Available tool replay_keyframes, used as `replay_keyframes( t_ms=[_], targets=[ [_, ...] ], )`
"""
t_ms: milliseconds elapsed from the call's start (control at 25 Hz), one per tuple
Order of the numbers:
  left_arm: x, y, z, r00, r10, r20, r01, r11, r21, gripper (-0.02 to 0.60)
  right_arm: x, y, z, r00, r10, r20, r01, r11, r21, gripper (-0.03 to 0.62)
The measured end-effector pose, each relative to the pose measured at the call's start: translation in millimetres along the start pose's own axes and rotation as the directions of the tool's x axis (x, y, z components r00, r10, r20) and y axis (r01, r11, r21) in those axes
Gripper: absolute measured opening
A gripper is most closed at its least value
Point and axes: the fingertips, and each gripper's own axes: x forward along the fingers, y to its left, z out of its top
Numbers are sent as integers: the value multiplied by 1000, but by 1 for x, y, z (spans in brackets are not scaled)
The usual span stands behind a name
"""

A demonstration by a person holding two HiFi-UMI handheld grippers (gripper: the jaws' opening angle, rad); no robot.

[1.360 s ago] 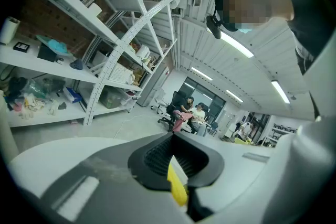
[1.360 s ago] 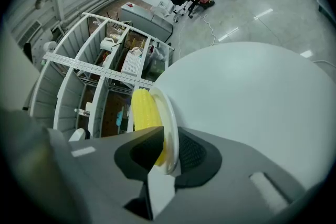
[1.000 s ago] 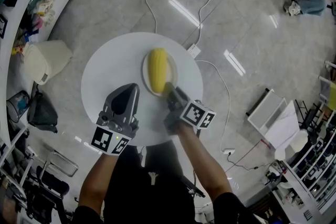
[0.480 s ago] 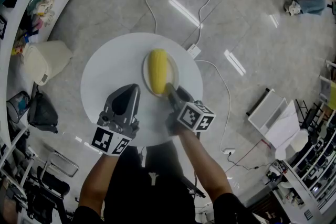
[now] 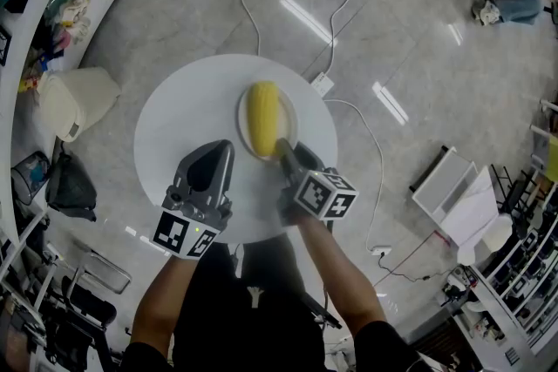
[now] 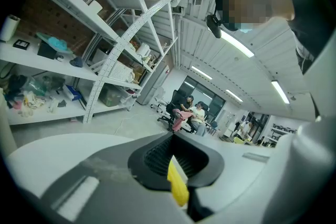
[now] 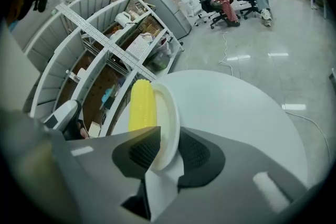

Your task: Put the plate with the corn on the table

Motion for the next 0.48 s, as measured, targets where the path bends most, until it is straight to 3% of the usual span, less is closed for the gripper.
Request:
replay_keyframes(
  t_ms=[480],
  targets=[
    [-3, 0, 0, 1000, -1, 3, 1, 1000, -4, 6, -6, -8, 3, 999, -26, 19, 26, 999, 19, 106]
  ],
)
